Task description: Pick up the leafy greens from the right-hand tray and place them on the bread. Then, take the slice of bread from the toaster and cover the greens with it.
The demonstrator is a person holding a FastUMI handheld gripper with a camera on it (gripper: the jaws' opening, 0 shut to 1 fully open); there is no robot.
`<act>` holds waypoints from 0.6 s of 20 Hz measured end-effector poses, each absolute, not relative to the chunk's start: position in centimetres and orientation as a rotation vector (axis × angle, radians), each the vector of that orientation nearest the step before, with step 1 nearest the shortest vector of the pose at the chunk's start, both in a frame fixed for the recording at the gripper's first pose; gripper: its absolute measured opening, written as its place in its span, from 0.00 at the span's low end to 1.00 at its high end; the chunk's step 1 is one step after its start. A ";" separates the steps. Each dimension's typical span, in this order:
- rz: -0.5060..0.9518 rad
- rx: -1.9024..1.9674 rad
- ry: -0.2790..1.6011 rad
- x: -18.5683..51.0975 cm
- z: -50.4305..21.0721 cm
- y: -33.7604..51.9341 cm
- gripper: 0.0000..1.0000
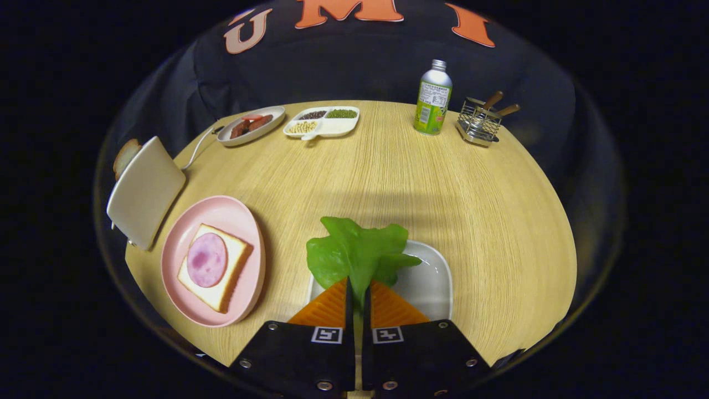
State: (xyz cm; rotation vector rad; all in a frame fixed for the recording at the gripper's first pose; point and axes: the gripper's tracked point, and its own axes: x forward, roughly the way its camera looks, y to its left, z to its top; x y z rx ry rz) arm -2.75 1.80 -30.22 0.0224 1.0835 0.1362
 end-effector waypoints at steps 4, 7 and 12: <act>0.184 0.050 0.996 -2.2 -26.9 3.2 0.05; 0.252 0.042 0.937 -2.0 -24.7 5.5 0.05; 0.381 0.021 0.884 -2.0 -22.8 10.6 0.05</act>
